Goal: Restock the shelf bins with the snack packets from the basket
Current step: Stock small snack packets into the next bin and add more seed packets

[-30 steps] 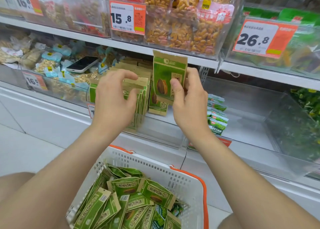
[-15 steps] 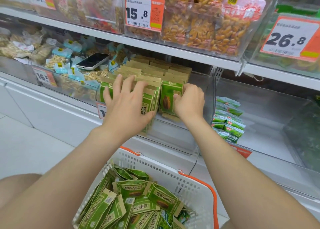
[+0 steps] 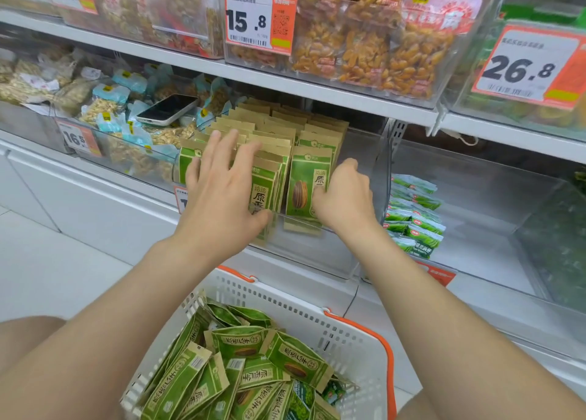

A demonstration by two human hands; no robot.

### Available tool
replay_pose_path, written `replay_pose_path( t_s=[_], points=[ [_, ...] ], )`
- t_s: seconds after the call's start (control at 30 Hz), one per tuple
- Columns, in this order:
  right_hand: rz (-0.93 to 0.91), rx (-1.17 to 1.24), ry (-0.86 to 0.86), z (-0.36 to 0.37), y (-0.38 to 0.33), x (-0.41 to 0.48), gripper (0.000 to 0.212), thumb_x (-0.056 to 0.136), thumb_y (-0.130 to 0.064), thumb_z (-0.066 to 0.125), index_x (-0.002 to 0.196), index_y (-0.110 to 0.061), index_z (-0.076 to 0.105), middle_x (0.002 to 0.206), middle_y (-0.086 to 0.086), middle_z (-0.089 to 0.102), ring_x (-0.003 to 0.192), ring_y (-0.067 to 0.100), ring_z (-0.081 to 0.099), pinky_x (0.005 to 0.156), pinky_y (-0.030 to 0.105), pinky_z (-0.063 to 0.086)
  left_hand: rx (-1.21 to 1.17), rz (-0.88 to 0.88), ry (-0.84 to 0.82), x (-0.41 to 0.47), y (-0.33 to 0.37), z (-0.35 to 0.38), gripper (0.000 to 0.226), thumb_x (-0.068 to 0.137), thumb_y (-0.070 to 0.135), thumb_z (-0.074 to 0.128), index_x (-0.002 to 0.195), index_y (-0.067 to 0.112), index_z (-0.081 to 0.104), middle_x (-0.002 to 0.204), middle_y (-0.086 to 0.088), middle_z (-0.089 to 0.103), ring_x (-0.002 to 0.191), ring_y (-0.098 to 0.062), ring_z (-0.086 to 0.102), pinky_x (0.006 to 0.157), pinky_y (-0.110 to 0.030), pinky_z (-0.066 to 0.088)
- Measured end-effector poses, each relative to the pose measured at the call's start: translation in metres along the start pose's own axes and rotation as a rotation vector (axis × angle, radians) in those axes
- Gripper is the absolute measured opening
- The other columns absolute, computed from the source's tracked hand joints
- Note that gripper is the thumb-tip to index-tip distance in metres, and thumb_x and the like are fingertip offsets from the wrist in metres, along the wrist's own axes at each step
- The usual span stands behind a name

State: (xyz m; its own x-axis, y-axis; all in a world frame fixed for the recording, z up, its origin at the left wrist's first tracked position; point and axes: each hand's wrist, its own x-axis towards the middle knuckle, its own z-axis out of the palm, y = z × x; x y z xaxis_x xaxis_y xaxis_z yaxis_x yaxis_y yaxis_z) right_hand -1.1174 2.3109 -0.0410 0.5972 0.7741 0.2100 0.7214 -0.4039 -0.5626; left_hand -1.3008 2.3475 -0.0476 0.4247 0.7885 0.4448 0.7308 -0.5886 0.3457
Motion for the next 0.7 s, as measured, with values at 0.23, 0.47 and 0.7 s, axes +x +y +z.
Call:
replay_pose_path(
  t_s=[0.23,0.47,0.7],
  points=[
    [-0.429,-0.085,0.030,-0.035,-0.009,-0.056,0.021,0.083,-0.022,0.053,0.093,-0.024,0.072,0.081,-0.002,0.070,0.083,0.026,0.066,0.077,0.038,0.057,0.066,0.090,0.091,-0.032,0.012,0.012,0.021,0.084,0.022,0.069,0.089,0.022,0.048,0.086,0.005,0.052,0.083,-0.025,0.051,0.065,-0.038,0.041],
    [-0.581,-0.517,-0.610,-0.011,0.013,-0.098,0.024,0.092,-0.022,0.053,0.069,-0.018,0.046,0.071,0.005,0.047,0.060,0.024,0.048,0.050,0.030,0.038,0.383,0.141,-0.946,-0.078,-0.001,0.077,0.018,0.094,0.033,0.061,0.089,0.018,0.052,0.093,-0.002,0.057,0.093,-0.028,0.064,0.074,-0.038,0.052],
    [-0.541,-0.817,-0.953,0.026,0.049,-0.113,0.008,0.099,-0.011,0.051,0.094,-0.011,0.057,0.080,0.003,0.046,0.064,0.019,0.050,0.049,0.029,0.038,0.561,0.165,-1.079,-0.127,-0.035,0.155,0.048,0.100,0.021,0.063,0.144,0.010,0.048,0.137,-0.010,0.055,0.124,-0.032,0.059,0.093,-0.043,0.052]
  ],
)
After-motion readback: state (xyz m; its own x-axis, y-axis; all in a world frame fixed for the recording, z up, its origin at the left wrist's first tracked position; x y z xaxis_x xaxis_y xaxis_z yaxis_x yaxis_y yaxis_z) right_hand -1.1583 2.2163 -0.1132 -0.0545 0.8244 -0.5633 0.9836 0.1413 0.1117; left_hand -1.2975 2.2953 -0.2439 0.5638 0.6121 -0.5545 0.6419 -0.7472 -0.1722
